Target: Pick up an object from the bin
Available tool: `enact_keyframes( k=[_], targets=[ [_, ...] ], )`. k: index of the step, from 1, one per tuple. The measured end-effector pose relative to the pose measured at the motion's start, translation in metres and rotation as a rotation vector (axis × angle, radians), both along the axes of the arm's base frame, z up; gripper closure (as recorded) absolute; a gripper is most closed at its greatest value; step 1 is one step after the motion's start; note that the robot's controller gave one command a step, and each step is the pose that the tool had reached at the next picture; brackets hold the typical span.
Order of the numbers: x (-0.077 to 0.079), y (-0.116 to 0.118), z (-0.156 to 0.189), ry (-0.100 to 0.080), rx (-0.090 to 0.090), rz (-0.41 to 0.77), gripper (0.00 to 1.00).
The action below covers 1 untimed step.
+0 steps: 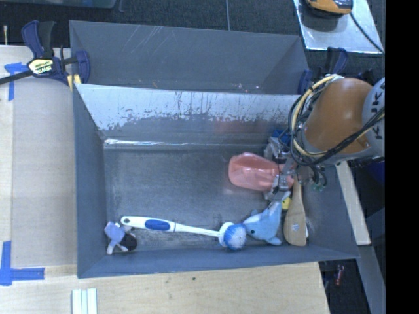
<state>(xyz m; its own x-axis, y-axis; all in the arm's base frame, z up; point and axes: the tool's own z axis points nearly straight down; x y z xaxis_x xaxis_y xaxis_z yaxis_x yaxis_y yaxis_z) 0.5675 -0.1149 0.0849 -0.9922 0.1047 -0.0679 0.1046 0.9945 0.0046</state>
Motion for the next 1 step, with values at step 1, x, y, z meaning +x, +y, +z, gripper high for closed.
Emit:
enact_keyframes(
  k=[1],
  targets=[
    [0.0,0.0,0.0,0.0,0.0,0.0,1.0]
  ],
)
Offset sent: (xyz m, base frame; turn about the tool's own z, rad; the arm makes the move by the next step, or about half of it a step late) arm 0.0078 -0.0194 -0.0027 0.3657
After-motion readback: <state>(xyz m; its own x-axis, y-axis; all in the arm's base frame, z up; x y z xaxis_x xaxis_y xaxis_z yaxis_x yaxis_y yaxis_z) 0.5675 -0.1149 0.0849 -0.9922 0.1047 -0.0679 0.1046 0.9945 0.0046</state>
